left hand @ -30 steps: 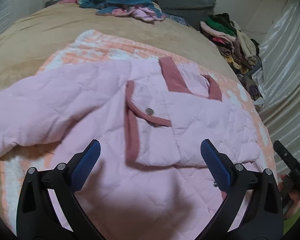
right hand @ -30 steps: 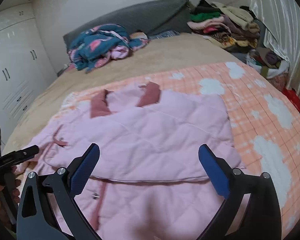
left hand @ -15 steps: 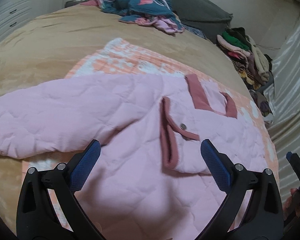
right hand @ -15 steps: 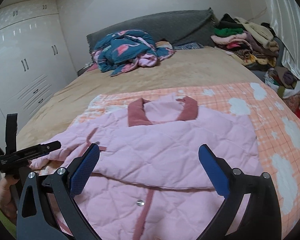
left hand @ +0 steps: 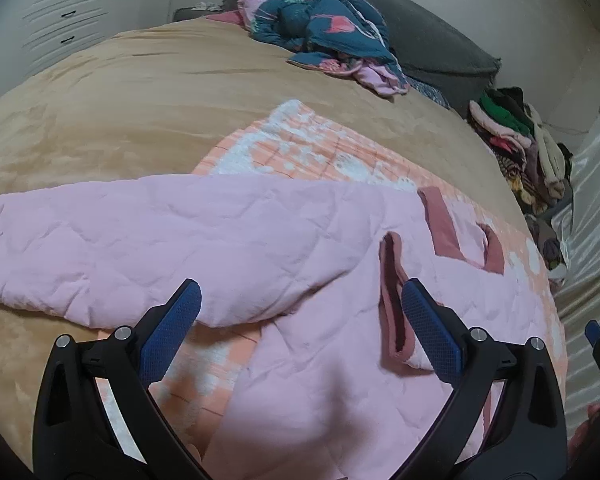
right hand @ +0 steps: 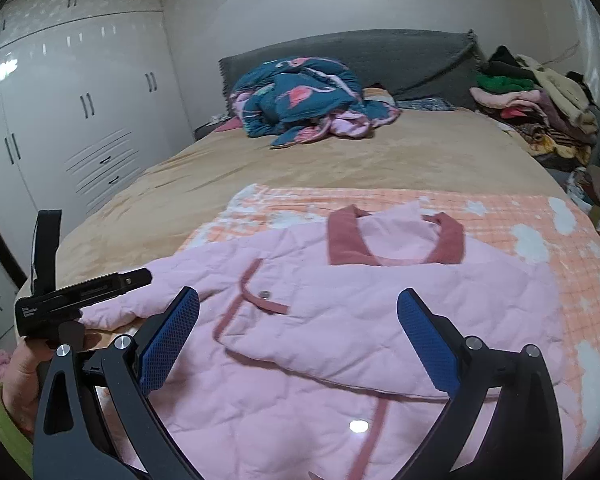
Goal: Fold large clothes
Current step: 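Move the left tool over to the other jacket sleeve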
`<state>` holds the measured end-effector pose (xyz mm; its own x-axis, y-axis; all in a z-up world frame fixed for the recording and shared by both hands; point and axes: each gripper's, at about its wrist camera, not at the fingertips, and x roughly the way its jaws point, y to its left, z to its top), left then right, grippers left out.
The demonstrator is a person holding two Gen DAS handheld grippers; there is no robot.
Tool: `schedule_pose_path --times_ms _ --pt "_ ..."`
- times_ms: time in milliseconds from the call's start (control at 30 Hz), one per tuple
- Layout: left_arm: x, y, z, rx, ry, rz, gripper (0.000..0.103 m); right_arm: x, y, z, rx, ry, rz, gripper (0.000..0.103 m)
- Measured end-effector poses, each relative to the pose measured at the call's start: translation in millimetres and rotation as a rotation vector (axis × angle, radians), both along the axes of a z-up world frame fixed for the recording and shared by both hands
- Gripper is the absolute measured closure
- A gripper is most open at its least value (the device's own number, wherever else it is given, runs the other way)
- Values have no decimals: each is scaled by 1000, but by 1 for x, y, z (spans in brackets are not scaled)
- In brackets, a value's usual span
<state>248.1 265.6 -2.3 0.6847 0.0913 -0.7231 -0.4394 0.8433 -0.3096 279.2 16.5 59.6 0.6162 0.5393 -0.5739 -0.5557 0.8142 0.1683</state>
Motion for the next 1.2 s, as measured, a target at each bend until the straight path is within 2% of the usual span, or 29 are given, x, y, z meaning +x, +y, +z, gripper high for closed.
schedule_pose_path --times_ms 200,467,567,667,867,1033,1200 --pt "-11 17 5 28 -5 55 9 -5 33 3 -7 -11 45 4" --pt "-24 43 5 22 -4 117 9 -13 76 3 -34 -34 105 4" --pt "-29 51 7 72 10 166 9 -15 90 1 -31 -24 127 4" --pt "-33 60 6 57 5 184 9 -17 104 -1 -40 -26 150 4" --pt "-47 83 3 59 19 273 9 -21 136 -12 -76 -15 185 4" --pt "-58 104 -4 15 23 330 9 -23 160 -22 -98 -7 209 4" --pt "-65 120 -12 60 81 415 9 -20 182 -35 -136 22 219 4"
